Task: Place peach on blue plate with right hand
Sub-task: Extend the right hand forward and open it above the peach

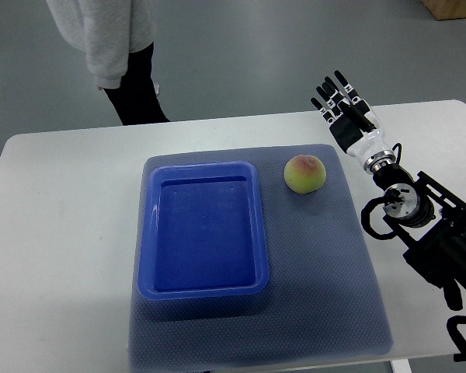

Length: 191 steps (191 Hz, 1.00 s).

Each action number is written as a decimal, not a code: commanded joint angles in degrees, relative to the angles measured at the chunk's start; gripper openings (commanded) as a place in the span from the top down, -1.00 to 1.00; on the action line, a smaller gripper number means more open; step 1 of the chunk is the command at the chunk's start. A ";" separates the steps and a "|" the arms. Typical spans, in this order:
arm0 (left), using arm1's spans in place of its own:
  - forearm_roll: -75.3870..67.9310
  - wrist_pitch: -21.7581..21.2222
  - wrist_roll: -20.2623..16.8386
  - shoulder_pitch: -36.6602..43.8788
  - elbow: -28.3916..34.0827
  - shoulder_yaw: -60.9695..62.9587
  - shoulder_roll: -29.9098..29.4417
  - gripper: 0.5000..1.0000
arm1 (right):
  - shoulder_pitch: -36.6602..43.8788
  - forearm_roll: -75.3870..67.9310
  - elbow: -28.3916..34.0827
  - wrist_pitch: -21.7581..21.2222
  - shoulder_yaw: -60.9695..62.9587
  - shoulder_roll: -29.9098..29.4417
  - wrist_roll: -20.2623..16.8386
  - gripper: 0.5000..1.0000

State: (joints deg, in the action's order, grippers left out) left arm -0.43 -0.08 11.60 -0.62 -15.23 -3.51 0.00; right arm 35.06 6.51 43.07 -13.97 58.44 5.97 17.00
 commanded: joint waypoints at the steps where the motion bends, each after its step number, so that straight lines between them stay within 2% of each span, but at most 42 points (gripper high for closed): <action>1: -0.01 -0.01 0.00 0.00 0.03 -0.09 0.00 -1.00 | 0.01 0.00 0.00 0.00 0.00 0.00 -0.04 -0.73; 43: 0.08 -0.01 0.00 0.00 0.03 -0.09 0.00 -1.00 | 0.36 0.09 0.00 0.00 -0.08 0.18 -0.13 -0.73; 80: 0.08 -0.01 0.00 0.00 0.03 -0.09 0.00 -1.00 | 3.35 5.71 0.00 -0.09 -4.04 2.02 -0.48 -0.73; 81: 0.08 -0.01 0.00 0.00 0.03 -0.09 0.00 -1.00 | 4.30 8.41 0.00 -0.09 -5.87 3.50 -0.65 -0.73; 102: 0.08 -0.01 0.00 0.00 0.03 0.00 0.00 -1.00 | 7.74 15.73 0.00 -0.26 -11.42 6.16 -1.45 -0.73; 125: 0.08 -0.01 0.00 0.00 0.20 -0.09 0.00 -1.00 | 13.19 27.58 0.00 -0.44 -21.70 10.81 -4.43 -0.73; 134: 0.08 -0.01 0.00 0.00 0.20 -0.09 0.00 -1.00 | 13.19 27.60 0.00 -0.44 -21.71 10.81 -4.43 -0.73; 135: 0.08 -0.01 0.00 0.00 0.20 -0.09 0.00 -1.00 | 15.98 32.47 0.09 -1.48 -26.06 12.82 -5.22 -0.73; 149: 0.08 -0.01 0.00 0.00 0.11 0.00 0.00 -1.00 | 21.18 39.98 0.61 -4.39 -33.03 16.26 -6.19 -0.73; 158: 0.08 -0.01 0.00 0.00 0.11 0.00 0.00 -1.00 | 21.19 39.99 0.61 -4.40 -33.04 16.26 -6.19 -0.73; 159: 0.00 -0.01 0.00 0.00 0.03 0.00 0.00 -1.00 | 25.98 45.30 1.57 -8.14 -38.09 18.87 -6.63 -0.73; 163: -0.01 -0.01 0.00 0.00 0.03 0.00 0.00 -1.00 | 28.03 46.92 2.28 -9.84 -40.07 19.86 -6.72 -0.73; 170: -0.01 -0.01 0.00 0.00 0.03 0.00 0.00 -1.00 | 31.11 49.12 3.60 -12.39 -43.14 21.27 -7.07 -0.73; 179: -0.01 -0.01 0.00 0.00 0.03 0.00 0.00 -1.00 | 31.12 49.13 3.60 -12.39 -43.15 21.27 -7.07 -0.73; 180: -0.01 -0.01 0.00 0.00 0.03 0.00 0.00 -1.00 | 36.17 51.04 5.78 -15.96 -48.55 23.19 -7.94 -0.73; 191: -0.01 -0.01 0.00 0.00 0.03 0.00 0.00 -1.00 | 41.49 51.68 7.91 -18.19 -55.10 24.09 -9.27 -0.73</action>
State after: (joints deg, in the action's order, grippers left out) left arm -0.41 -0.07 11.60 -0.61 -15.18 -3.52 0.00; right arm 66.12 54.69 46.83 -26.17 15.19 27.00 9.79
